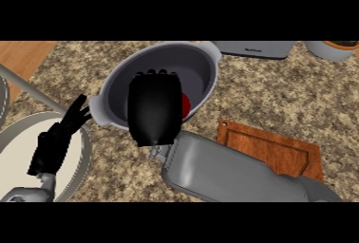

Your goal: Pick the can from the cutting board and place it in the pot

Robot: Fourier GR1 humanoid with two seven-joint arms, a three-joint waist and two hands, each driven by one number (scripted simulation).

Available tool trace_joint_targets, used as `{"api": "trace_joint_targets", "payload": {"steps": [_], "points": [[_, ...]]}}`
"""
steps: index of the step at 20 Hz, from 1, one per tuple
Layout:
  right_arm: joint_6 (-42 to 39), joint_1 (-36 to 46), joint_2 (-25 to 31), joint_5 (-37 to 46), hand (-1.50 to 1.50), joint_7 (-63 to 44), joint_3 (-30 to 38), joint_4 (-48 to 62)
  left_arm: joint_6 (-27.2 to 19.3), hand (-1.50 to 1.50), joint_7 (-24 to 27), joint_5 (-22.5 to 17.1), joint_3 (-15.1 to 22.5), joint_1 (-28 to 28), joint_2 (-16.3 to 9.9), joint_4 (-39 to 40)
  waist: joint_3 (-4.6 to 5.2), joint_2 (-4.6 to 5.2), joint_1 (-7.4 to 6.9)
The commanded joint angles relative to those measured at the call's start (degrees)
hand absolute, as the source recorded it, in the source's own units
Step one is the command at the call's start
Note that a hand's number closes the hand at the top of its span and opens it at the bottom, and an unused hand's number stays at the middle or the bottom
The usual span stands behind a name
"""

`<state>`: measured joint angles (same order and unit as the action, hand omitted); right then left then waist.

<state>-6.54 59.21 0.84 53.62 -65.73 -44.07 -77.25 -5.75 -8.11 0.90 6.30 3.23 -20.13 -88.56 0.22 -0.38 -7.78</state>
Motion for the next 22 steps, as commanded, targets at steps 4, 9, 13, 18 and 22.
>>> {"api": "trace_joint_targets", "payload": {"steps": [4,9,13,18,22], "points": [[9.62,9.11,-0.8,0.74,1.5,-14.71,1.89,2.81,-0.5,0.0,0.2,0.03,-2.33,0.68,-1.16,2.46,0.13,0.81,0.11],[14.29,13.88,-0.8,0.62,1.5,-14.2,3.42,7.01,0.19,0.0,0.0,-0.72,-3.53,-0.46,-2.47,0.82,0.04,0.89,0.89],[19.35,14.47,-0.8,0.75,1.5,-13.37,3.66,11.08,-0.29,0.0,-0.62,-0.55,-3.33,-1.39,-2.14,-0.66,-0.01,1.05,1.2],[22.65,16.84,-0.8,-0.9,1.5,-8.72,6.18,18.88,-1.34,0.0,-2.27,-0.26,-4.12,-1.57,-2.07,-1.62,-0.06,1.2,2.56],[27.1,16.43,-0.81,-2.62,1.5,-2.85,7.38,25.92,0.22,0.0,-1.47,-1.58,-5.71,-2.23,-3.31,-1.82,-0.08,1.33,3.24]]}}
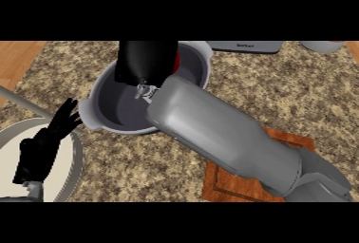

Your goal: Pick the can from the cutting board and place it in the pot

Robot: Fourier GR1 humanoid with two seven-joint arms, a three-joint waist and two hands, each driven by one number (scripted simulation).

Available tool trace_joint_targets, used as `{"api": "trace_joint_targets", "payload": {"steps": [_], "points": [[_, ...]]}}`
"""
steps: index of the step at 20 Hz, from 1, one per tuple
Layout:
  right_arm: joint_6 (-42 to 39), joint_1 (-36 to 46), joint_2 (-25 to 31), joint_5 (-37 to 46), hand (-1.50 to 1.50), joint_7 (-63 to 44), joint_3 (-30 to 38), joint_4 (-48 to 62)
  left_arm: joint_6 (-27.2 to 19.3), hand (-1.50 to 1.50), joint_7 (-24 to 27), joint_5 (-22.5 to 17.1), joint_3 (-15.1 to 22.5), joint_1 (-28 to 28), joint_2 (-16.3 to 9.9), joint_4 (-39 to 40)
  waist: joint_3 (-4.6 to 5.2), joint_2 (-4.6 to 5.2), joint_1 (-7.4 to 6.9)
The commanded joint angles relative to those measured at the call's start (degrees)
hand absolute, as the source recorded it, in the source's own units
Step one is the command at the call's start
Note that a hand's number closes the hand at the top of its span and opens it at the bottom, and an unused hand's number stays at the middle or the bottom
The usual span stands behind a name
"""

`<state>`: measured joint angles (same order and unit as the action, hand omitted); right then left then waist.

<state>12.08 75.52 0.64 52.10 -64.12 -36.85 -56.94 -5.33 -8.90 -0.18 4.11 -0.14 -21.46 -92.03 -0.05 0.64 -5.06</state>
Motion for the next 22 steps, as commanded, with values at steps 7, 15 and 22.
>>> {"api": "trace_joint_targets", "payload": {"steps": [7,15,22], "points": [[13.63,1.58,-0.62,-4.57,1.5,8.25,3.86,21.0,-1.13,0.0,-1.47,0.04,-3.77,2.85,-0.79,2.89,0.19,0.9,0.78],[18.0,2.03,-0.64,-12.32,-1.5,15.23,8.42,29.88,-0.02,0.0,-0.19,0.74,-2.7,0.0,-0.99,0.77,0.16,1.37,-1.32],[24.07,0.75,-0.64,-19.11,-1.5,25.78,13.13,32.78,-0.5,0.0,0.03,1.68,-1.28,2.5,0.92,2.54,0.1,1.87,-1.14]]}}
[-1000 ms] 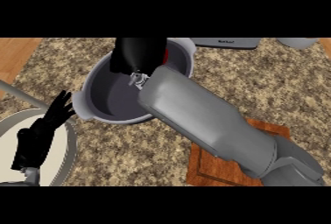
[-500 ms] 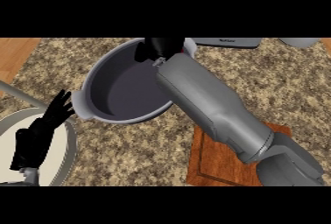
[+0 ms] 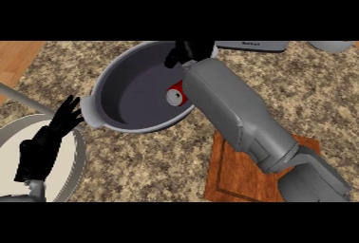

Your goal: Pick the can from the cutting board and place it in the pot

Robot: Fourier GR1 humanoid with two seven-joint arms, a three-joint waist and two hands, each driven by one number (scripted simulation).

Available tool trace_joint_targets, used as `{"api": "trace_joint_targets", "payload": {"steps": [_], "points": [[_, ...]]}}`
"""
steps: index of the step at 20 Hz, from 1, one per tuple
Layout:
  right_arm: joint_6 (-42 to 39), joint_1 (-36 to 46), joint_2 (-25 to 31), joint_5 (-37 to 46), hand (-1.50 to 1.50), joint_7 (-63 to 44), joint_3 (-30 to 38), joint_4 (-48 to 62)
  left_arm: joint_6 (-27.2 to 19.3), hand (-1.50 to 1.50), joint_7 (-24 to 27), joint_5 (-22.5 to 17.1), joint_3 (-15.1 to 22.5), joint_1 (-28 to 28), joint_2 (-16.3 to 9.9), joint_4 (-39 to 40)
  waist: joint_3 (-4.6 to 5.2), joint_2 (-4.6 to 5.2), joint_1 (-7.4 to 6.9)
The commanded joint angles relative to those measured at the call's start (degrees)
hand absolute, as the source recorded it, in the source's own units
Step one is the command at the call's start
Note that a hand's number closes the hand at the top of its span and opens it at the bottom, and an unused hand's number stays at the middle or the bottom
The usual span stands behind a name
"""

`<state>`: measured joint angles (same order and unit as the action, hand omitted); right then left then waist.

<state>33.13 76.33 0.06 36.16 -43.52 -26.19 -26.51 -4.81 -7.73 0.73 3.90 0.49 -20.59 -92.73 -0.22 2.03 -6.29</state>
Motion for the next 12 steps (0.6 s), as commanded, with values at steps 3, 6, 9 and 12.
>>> {"api": "trace_joint_targets", "payload": {"steps": [3,6,9,12], "points": [[4.49,0.33,-0.06,-4.86,-1.5,6.54,1.88,3.74,0.01,0.0,-1.8,-0.62,-2.61,2.01,-0.96,2.7,0.3,0.29,-0.5],[13.11,-0.54,-0.06,-6.23,-1.5,12.04,2.96,-0.46,-2.42,0.0,-0.15,2.06,-0.34,0.67,1.48,3.17,0.24,0.26,-0.05],[21.63,1.12,-0.06,-8.56,-1.5,12.86,5.5,-4.6,-0.55,0.0,-0.53,0.06,-1.95,1.19,0.05,3.16,0.24,0.03,-0.18],[25.93,-2.75,-0.05,-13.06,-1.5,17.08,5.48,-8.36,-1.81,0.0,-0.59,1.47,-2.0,0.99,0.31,3.65,0.24,-0.42,0.64]]}}
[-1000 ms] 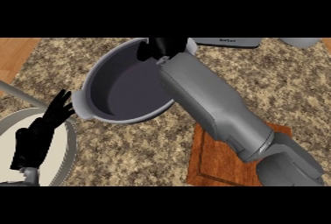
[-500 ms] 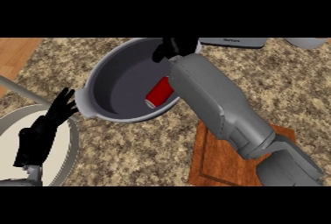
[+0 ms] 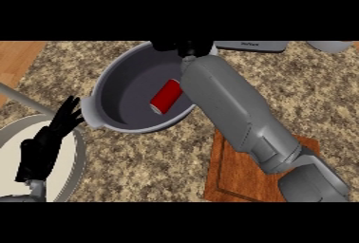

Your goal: Pick the can from the cutting board and place it in the pot

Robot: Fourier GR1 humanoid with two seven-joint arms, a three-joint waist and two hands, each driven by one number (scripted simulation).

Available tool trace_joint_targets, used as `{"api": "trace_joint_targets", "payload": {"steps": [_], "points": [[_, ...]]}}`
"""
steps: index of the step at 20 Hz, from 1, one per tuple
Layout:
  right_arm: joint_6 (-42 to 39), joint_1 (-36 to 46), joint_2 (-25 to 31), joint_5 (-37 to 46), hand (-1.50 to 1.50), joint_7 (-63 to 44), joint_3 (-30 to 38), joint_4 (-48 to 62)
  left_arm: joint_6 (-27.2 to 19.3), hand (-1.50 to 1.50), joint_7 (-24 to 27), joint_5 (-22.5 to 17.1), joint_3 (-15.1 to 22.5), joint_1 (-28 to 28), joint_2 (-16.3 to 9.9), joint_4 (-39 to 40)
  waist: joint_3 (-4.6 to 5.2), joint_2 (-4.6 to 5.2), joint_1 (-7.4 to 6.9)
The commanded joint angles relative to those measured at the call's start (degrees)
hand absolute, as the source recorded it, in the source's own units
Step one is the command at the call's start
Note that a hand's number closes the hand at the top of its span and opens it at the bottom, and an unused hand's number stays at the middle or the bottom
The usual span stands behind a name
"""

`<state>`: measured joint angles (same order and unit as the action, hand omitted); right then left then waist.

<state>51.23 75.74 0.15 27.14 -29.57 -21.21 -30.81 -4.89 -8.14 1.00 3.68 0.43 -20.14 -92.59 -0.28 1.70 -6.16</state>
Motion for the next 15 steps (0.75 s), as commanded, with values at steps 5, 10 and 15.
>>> {"api": "trace_joint_targets", "payload": {"steps": [5,10,15], "points": [[3.9,-4.4,-0.14,-13.89,-1.5,7.98,1.04,-7.53,-1.61,0.0,-1.34,0.28,-3.4,0.27,-0.51,1.88,0.27,-0.79,2.24],[5.49,-12.71,-0.15,-19.42,-1.5,10.38,-5.58,-17.29,0.27,0.0,3.26,-0.87,-6.56,-2.4,-1.96,4.6,0.3,-1.5,4.4],[7.3,-20.11,-0.15,-19.2,-1.5,11.7,-6.9,-25.11,-1.37,0.0,3.91,0.8,-6.1,-3.39,0.43,6.12,0.3,-1.77,6.2]]}}
